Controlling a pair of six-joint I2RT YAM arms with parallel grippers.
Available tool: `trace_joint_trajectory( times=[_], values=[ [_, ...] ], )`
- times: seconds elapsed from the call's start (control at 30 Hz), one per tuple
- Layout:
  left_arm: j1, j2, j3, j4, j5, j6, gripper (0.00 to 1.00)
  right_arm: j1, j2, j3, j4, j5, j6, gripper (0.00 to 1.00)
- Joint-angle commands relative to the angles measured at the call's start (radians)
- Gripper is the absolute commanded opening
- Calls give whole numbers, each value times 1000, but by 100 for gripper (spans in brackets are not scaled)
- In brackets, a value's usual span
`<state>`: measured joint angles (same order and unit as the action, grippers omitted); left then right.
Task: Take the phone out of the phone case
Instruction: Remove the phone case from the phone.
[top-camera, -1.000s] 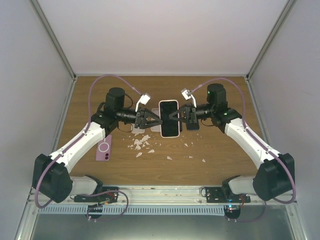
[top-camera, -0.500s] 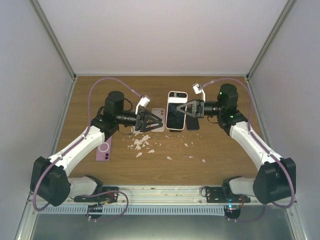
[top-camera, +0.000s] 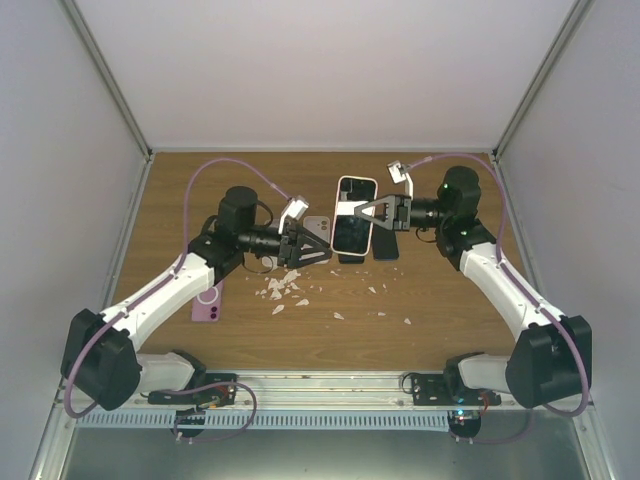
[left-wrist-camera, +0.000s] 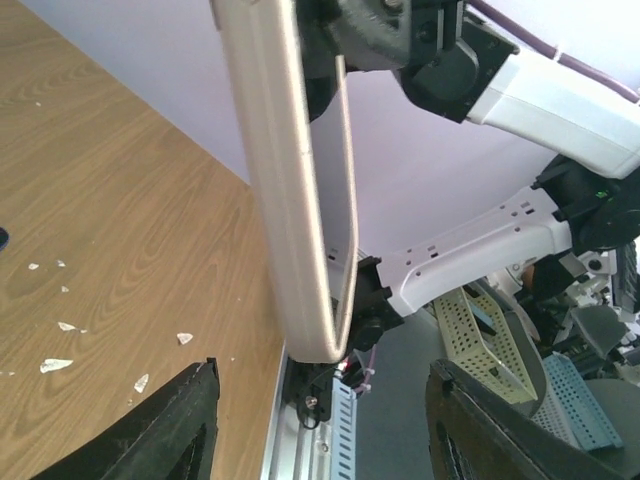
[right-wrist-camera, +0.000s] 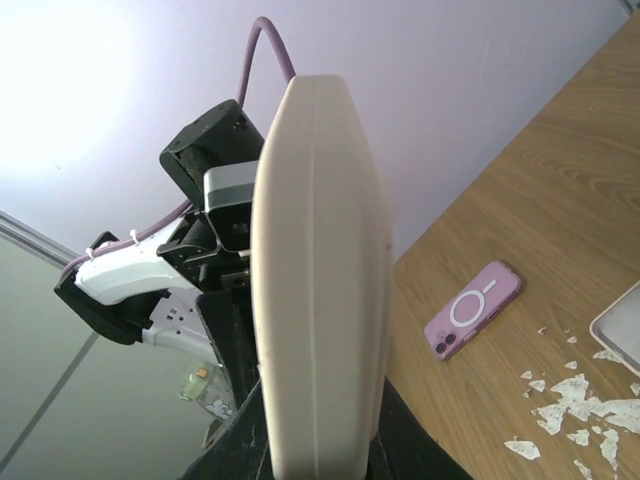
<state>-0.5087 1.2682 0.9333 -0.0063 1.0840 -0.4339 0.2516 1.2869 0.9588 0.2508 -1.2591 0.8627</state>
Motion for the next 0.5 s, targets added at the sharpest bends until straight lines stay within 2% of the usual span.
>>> trace_joint_trajectory(
  times=[0.0,0.23,0.47],
  values=[
    [-16,30,34,-12,-71,45,55,-8,-13,-3,94,-24,51,1],
    [-9,47,31,-57,-170,75,44,-9,-30,-33,175,-47,118,0],
    [1,64,37,-68,-195,76,42,-8,-43,-52,256,-65,176,0]
  ],
)
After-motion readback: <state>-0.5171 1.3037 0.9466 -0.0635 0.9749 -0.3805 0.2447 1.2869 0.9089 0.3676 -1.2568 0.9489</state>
